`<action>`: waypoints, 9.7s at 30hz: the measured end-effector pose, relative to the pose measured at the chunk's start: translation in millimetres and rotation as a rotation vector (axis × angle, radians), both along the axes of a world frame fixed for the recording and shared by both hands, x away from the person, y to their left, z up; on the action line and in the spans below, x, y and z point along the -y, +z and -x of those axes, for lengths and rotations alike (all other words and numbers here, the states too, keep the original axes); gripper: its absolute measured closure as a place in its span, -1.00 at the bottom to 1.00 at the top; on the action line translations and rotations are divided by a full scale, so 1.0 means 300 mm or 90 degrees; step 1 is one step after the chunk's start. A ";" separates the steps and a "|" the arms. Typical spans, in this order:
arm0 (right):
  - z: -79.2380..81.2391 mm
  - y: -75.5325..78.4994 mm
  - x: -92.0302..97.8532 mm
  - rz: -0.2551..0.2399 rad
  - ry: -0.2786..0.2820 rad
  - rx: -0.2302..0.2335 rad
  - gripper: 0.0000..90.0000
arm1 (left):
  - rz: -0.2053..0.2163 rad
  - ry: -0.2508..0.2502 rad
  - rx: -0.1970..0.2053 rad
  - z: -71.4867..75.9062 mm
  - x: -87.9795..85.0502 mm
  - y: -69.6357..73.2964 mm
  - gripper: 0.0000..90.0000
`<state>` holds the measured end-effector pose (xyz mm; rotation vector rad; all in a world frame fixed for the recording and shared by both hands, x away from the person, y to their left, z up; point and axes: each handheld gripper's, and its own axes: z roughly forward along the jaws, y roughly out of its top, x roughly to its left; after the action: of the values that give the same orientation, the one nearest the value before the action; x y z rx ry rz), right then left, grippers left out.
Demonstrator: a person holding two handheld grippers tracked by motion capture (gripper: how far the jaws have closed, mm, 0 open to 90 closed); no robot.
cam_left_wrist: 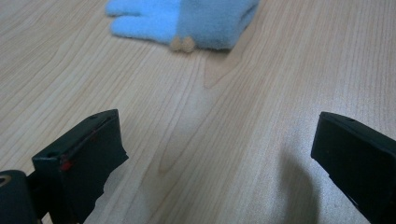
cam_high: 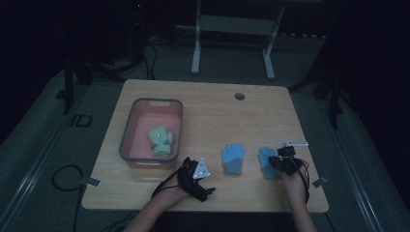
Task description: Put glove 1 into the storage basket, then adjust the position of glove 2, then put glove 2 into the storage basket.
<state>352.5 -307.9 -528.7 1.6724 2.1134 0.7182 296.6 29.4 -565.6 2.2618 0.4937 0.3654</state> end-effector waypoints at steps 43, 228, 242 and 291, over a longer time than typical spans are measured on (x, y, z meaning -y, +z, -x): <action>-0.026 -0.032 0.120 0.037 0.362 0.025 0.53 | 0.002 0.004 -0.002 0.001 -0.001 -0.001 -0.94; -0.005 0.097 -0.121 -0.109 0.389 0.097 -0.31 | 0.070 -0.080 -0.055 -0.015 0.112 0.077 -0.87; -0.039 0.098 -0.086 -0.117 0.367 0.108 -0.16 | 0.078 -0.133 -0.008 -0.069 0.156 0.094 -0.53; -0.212 -0.067 -0.249 -0.105 0.344 0.002 0.11 | -0.062 -0.162 0.034 -0.188 0.261 0.039 0.64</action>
<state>416.0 -233.1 -548.7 1.1604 2.5920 1.0674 352.8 -48.7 -553.8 2.3671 0.1606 0.3246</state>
